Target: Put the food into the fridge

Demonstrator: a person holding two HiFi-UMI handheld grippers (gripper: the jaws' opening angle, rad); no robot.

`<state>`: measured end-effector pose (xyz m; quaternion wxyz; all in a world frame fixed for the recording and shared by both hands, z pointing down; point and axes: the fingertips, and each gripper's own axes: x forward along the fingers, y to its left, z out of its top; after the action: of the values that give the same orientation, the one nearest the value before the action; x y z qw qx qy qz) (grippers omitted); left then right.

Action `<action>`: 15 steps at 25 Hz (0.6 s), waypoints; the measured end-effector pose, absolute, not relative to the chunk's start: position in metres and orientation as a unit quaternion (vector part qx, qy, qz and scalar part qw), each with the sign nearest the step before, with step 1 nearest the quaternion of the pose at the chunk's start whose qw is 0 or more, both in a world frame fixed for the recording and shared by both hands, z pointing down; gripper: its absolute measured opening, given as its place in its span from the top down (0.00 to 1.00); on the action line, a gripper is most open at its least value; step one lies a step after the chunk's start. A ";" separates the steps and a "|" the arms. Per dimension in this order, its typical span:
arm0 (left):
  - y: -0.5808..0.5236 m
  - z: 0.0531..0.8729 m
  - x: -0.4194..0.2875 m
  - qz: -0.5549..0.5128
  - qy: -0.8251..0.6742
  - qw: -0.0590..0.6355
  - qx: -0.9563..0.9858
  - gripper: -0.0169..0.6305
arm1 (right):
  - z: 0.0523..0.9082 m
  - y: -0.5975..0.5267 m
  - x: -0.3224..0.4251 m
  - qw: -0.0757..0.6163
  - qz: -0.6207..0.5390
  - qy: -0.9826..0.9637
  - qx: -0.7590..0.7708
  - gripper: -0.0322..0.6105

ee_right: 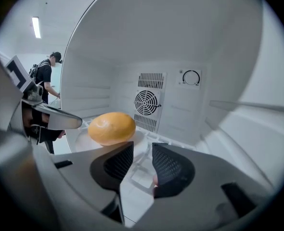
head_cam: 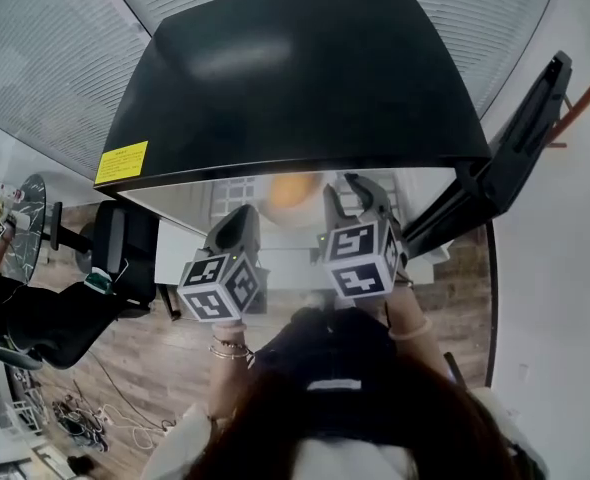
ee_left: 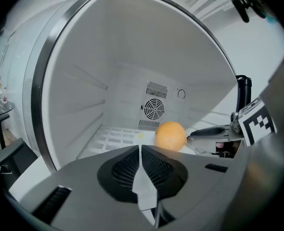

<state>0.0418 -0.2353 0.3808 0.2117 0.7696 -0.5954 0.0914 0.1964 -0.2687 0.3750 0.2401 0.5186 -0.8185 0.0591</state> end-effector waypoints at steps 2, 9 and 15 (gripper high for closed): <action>-0.232 0.380 0.041 0.088 -0.604 0.210 0.764 0.95 | 0.373 -0.266 0.195 0.234 0.055 -0.826 0.511 0.75; -0.214 0.376 0.043 0.076 -0.629 0.205 0.746 0.97 | 0.373 -0.257 0.190 0.232 0.035 -0.842 0.485 0.81; -0.207 0.374 0.046 0.070 -0.628 0.202 0.749 0.98 | 0.372 -0.253 0.190 0.227 0.032 -0.843 0.486 0.84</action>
<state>0.0459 -0.2070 0.3742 0.2016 0.7488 -0.6275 0.0697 0.1896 -0.2533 0.3724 0.2269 0.4862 -0.8433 0.0316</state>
